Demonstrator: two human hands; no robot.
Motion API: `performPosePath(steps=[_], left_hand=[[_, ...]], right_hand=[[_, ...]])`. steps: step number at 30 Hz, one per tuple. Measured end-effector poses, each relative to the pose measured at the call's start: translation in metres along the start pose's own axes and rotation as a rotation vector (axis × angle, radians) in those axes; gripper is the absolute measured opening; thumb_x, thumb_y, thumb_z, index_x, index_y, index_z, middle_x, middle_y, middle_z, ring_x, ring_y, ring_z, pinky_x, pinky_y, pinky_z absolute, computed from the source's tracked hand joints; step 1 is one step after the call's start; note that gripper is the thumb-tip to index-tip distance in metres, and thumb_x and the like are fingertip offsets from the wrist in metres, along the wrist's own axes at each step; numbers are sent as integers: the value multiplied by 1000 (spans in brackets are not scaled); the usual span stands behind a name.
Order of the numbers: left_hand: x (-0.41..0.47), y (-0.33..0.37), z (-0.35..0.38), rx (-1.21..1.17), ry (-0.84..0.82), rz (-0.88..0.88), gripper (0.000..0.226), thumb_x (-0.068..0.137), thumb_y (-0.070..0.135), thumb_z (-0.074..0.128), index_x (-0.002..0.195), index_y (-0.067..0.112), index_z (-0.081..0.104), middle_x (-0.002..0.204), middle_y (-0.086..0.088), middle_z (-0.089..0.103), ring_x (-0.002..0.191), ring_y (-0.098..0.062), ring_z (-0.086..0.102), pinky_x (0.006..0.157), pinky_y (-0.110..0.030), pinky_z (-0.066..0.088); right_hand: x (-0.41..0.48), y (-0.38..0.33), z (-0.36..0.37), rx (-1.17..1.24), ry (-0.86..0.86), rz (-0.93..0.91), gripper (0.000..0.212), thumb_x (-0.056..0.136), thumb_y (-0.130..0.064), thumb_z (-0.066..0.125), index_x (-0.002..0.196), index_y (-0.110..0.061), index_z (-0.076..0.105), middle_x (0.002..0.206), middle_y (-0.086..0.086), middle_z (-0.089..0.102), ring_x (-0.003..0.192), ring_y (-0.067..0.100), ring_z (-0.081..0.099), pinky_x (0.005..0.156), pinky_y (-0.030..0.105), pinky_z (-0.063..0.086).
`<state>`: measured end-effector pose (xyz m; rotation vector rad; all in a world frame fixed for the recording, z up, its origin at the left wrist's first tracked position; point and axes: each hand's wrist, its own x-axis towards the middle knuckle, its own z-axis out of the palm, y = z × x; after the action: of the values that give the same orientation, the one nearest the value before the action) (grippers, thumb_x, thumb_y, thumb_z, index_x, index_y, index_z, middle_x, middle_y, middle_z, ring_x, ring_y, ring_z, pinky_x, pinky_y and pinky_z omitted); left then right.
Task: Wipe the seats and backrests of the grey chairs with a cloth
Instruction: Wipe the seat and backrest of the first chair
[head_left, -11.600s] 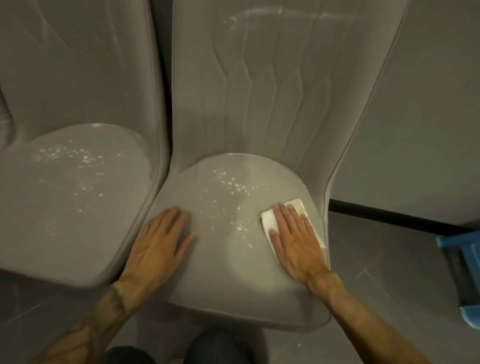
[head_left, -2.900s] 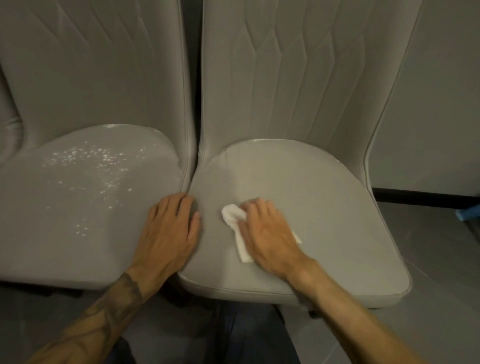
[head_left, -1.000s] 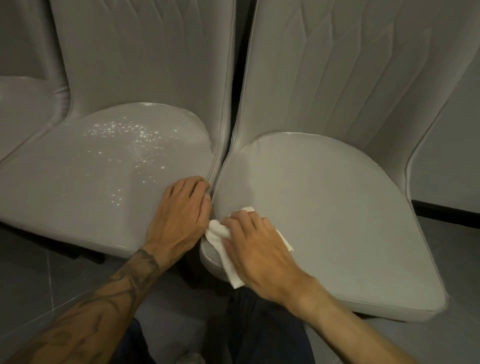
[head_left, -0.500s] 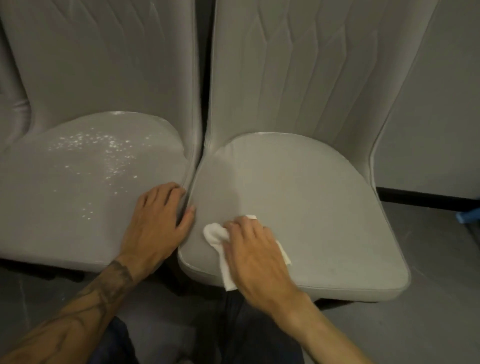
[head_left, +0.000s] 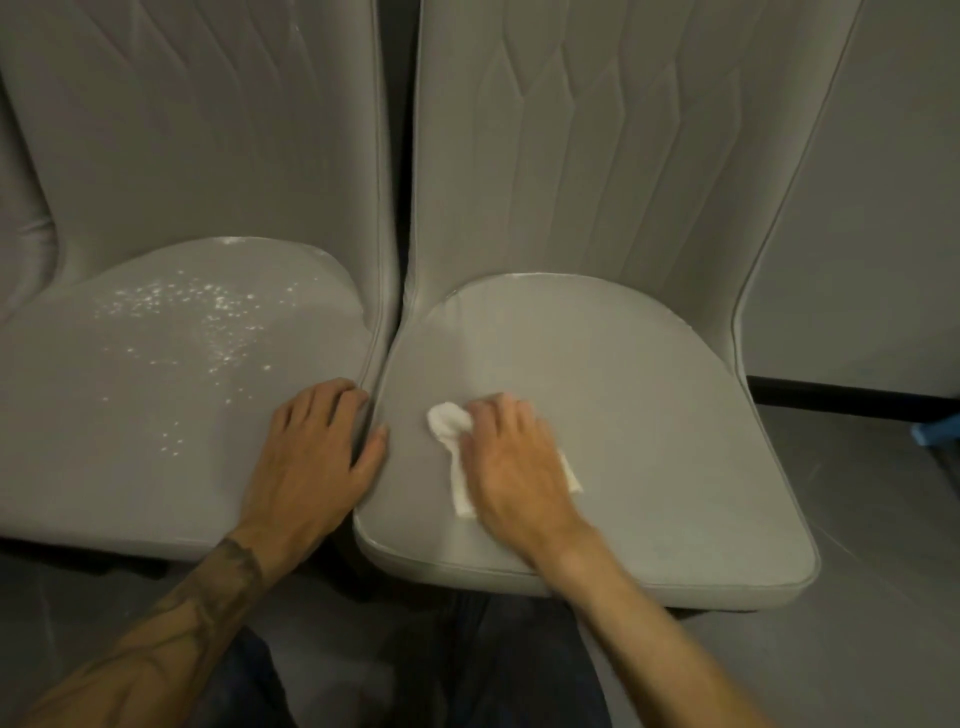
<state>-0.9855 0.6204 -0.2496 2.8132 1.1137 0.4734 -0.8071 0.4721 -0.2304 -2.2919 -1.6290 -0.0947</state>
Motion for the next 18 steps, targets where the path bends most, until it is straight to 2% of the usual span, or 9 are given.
performPosePath(steps=[2, 4, 7, 9, 11, 13, 15, 18], left_hand=[[-2, 0, 1, 4, 10, 9, 46, 102, 49, 41, 128, 16, 58, 136, -7, 57, 122, -28, 54, 105, -44, 42], [-2, 0, 2, 9, 24, 17, 44, 102, 48, 41, 127, 16, 58, 135, -7, 57, 121, -27, 54, 104, -42, 42], [1, 0, 2, 7, 37, 13, 42, 101, 46, 43, 124, 15, 60, 132, -8, 59, 119, -27, 54, 103, -40, 41], [2, 0, 2, 5, 44, 14, 41, 101, 46, 44, 124, 15, 60, 131, -8, 59, 119, -26, 55, 104, -39, 38], [1, -1, 3, -1, 41, 20, 41, 101, 46, 44, 125, 16, 60, 131, -7, 59, 119, -25, 55, 105, -37, 38], [1, -2, 3, -15, 31, 21, 42, 102, 47, 43, 126, 17, 59, 132, -6, 59, 120, -25, 55, 106, -38, 40], [1, -2, 2, -12, 31, 17, 43, 102, 47, 43, 126, 16, 60, 132, -7, 59, 119, -26, 56, 105, -41, 42], [1, 0, 1, -4, 38, 21, 41, 102, 46, 42, 124, 15, 60, 130, -8, 59, 117, -27, 57, 103, -42, 43]], right_hand=[[12, 44, -7, -113, -48, 50, 29, 102, -23, 39, 126, -14, 53, 120, 10, 53, 104, 33, 49, 88, 44, 38], [30, 89, -16, -194, -77, 222, 32, 103, -22, 37, 130, -11, 50, 125, 13, 51, 109, 36, 48, 89, 45, 36], [68, 104, -12, -248, -62, 445, 35, 105, -27, 33, 126, -5, 48, 129, 18, 49, 115, 37, 46, 90, 46, 36], [90, 72, 3, -208, -58, 402, 37, 105, -32, 31, 124, -5, 50, 128, 19, 50, 115, 37, 46, 94, 47, 34], [96, 38, 19, -128, -41, 203, 37, 105, -34, 32, 122, -7, 51, 124, 17, 51, 110, 36, 46, 94, 45, 34], [95, 36, 21, -78, -55, 83, 34, 106, -34, 35, 123, -9, 52, 122, 14, 52, 108, 34, 47, 92, 43, 35], [102, 64, 12, -114, -73, 132, 32, 106, -32, 36, 125, -11, 50, 125, 14, 51, 111, 35, 47, 93, 44, 36], [122, 92, 6, -204, -76, 342, 33, 105, -27, 34, 128, -6, 48, 131, 18, 49, 118, 37, 45, 98, 46, 37]])
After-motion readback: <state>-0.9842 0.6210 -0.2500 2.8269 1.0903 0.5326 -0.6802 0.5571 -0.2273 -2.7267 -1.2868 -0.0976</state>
